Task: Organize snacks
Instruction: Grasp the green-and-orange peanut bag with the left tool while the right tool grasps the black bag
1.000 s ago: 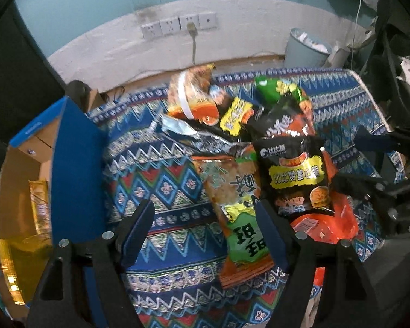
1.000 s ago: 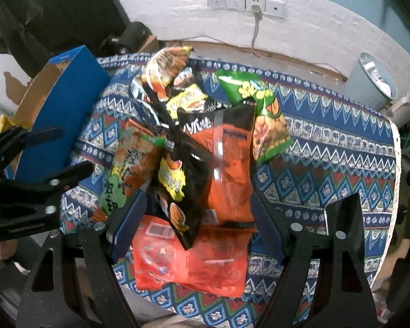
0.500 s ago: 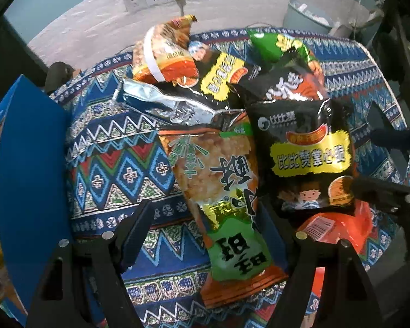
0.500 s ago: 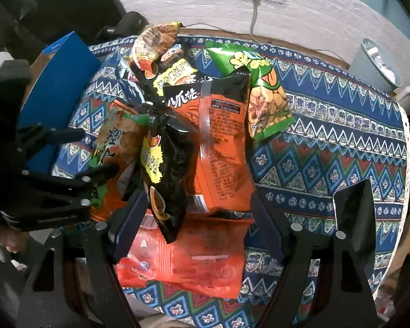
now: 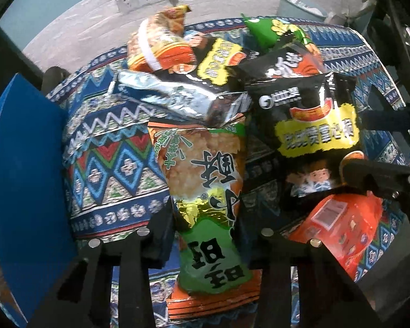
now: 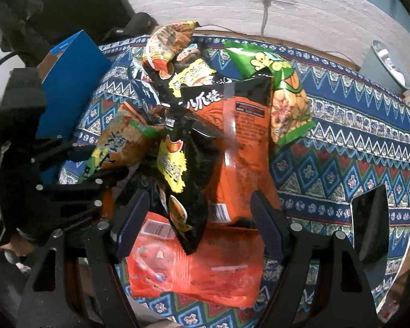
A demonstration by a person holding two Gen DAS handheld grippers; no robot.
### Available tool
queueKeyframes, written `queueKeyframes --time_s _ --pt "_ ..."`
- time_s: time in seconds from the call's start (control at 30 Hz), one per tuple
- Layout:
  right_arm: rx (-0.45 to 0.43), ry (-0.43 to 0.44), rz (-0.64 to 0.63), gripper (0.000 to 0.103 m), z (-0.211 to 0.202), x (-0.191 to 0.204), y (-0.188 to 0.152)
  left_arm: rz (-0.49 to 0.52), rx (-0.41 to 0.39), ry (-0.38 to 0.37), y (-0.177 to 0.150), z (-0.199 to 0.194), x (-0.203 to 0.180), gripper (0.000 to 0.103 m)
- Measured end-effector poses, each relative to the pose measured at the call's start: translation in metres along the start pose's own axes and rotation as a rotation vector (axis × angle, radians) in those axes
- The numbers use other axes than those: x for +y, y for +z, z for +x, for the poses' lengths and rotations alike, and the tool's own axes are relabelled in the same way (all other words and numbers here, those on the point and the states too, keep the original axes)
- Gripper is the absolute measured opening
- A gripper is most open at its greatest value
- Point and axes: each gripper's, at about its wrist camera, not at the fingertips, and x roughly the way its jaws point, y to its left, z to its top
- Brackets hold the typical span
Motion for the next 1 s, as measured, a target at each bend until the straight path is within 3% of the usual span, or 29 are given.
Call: queueKeyframes --time_s 0.27,0.67,0.8,0.9,1.0 --pt "-0.002 -0.043 -0.017 0.069 0.011 0.006 0.008 -0.068 0.007 0.015 -0.013 -0.007 0.03 0.039" --pt "-0.018 -0.093 -0.036 0.069 0.006 0.019 0.01 -0.088 0.003 0.007 -0.026 -0.015 0.065 0.038" --pt "-0.011 -0.073 -0.041 0.069 0.008 0.022 0.009 -0.091 0.006 0.008 -0.025 -0.02 0.057 0.038" --pt "-0.02 -0.061 -0.008 0.061 0.012 0.017 0.013 -0.09 0.005 0.01 -0.021 -0.02 0.05 0.038" --pt "-0.034 -0.051 0.011 0.061 0.01 0.015 0.018 -0.092 0.004 0.008 -0.018 -0.017 0.047 0.038"
